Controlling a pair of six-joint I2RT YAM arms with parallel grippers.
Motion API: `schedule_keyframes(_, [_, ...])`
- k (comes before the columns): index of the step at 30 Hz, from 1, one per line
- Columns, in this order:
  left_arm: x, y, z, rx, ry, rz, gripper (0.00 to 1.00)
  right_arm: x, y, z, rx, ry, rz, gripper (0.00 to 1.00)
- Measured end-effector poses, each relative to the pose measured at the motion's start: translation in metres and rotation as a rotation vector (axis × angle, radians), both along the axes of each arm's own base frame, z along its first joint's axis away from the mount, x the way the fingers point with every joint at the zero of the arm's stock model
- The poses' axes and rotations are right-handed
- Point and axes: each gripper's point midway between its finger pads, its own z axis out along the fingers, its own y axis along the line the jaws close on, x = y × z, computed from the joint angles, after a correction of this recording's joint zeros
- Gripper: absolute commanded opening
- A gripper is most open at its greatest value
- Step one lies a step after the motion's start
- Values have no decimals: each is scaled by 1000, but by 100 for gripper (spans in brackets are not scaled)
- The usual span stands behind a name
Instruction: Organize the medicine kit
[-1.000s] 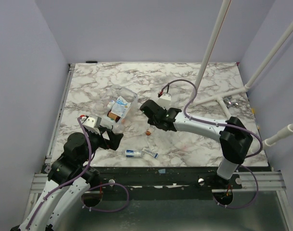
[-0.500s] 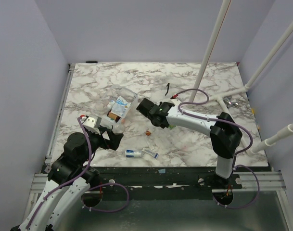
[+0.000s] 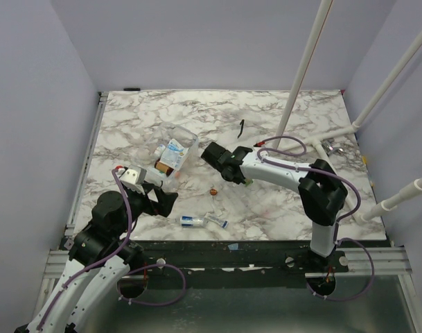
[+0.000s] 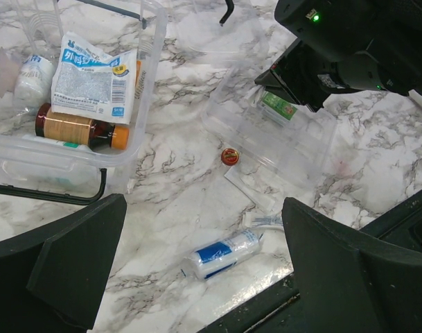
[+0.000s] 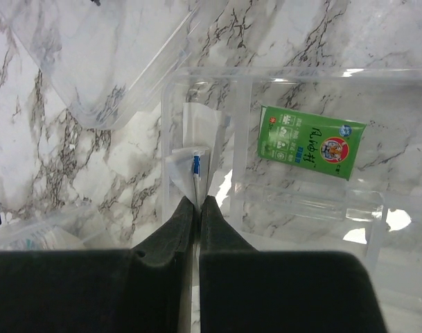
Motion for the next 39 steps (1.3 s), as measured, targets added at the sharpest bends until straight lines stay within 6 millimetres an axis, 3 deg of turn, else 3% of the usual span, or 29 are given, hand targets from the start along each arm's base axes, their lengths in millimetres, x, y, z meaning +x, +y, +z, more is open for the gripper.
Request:
schedule_keyframes(24, [0,0,0,0,0,-1,98,16,1,-48,-8,66,3,1])
schedule_keyframes(28, [0,0,0,0,0,-1,98,18,5,-51,-3,70,17,11])
schedule_keyframes(39, [0,0,0,0,0,-3,98,23,8,-54,-4,87,33,21])
